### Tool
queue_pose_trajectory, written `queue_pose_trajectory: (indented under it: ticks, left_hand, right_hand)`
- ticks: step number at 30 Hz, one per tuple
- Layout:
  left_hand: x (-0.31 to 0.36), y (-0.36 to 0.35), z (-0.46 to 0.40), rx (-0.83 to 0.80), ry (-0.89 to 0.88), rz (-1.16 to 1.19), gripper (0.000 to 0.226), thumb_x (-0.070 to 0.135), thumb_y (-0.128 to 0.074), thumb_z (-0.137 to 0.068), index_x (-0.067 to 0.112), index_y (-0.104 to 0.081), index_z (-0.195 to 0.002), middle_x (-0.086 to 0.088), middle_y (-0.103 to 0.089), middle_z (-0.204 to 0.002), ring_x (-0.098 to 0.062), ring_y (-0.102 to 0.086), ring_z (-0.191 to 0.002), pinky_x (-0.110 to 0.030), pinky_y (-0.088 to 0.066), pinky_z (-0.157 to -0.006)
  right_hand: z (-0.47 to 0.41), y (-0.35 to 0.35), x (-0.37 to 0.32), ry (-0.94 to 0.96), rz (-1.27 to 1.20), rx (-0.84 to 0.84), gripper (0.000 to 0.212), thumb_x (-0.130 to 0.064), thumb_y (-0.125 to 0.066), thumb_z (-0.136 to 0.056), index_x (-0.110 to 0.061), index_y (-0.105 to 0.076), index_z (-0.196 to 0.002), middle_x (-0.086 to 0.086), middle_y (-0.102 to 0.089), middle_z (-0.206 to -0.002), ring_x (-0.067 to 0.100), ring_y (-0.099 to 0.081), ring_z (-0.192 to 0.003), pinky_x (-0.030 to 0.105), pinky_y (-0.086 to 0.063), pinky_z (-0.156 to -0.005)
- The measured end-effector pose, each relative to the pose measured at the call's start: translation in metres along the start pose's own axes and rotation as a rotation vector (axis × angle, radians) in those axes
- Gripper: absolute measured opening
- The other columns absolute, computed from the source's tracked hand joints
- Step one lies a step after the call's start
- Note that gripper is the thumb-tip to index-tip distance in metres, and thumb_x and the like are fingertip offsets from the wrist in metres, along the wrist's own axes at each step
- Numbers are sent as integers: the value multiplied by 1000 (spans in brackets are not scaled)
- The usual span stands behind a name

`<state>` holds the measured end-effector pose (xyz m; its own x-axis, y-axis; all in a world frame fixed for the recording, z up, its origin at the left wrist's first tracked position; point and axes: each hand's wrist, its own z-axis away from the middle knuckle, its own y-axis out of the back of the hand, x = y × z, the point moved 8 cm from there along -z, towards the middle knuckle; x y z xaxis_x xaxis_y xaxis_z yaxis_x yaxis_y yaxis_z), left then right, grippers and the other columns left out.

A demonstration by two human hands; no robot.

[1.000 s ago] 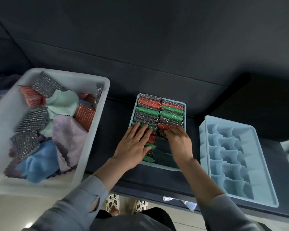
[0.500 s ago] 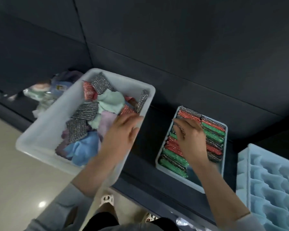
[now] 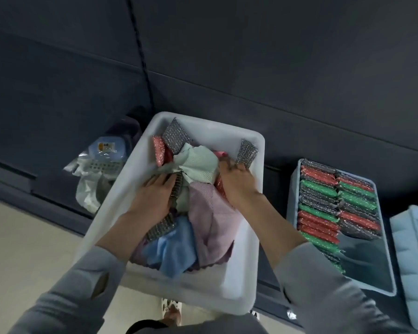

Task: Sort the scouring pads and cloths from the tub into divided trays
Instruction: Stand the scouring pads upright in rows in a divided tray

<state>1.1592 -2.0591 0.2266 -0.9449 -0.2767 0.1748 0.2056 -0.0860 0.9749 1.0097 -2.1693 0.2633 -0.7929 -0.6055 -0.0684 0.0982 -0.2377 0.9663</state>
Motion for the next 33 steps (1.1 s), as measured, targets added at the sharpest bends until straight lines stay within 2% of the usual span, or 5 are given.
queue_pose_trajectory:
  ticks: [6,17,23,26,33]
  left_hand:
    - [5,56,8,284,-76,41,33,6,-75,-78,9,-65,-110,-14,-68,-72,-33,-64,-53,-32,-47,-45]
    - [-3,73,-99,250,18,-76,51,17,-53,-96,-6,-38,-139,-30,-40,-142,-45,-39,-130,-48,-34,-108]
    - [-7,42,-107,2,121,-122,70,12,-43,-97,20,-4,-154,-30,-6,-157,-47,-41,-129,-49,-41,-102]
    - [-9,41,-111,32,156,-77,87,13,-49,-95,10,17,-151,-30,-37,-143,-41,-56,-112,-46,-49,-91]
    - [6,78,-90,218,53,162,65,27,-60,-91,15,-26,-146,-20,-56,-124,-43,-58,-104,-50,-49,-83]
  right_hand:
    - [5,13,11,-136,32,47,35,-19,-64,-86,-13,-61,-121,11,-64,-115,31,-58,-111,35,-50,-84]
    - [-50,42,43,-253,133,208,33,-14,-40,-95,-9,-51,-126,15,-61,-122,35,-48,-119,41,-40,-95]
    - [-36,32,34,-139,-42,373,38,-9,-51,-92,-14,-47,-129,11,-63,-100,34,-62,-90,36,-41,-64]
    - [-14,49,35,-109,-206,562,47,-13,-62,-88,-14,-48,-133,13,-63,-96,35,-64,-79,34,-44,-56]
    - [23,56,56,-253,-707,764,35,-25,-62,-93,-12,-50,-124,6,-65,-97,21,-63,-75,30,-47,-63]
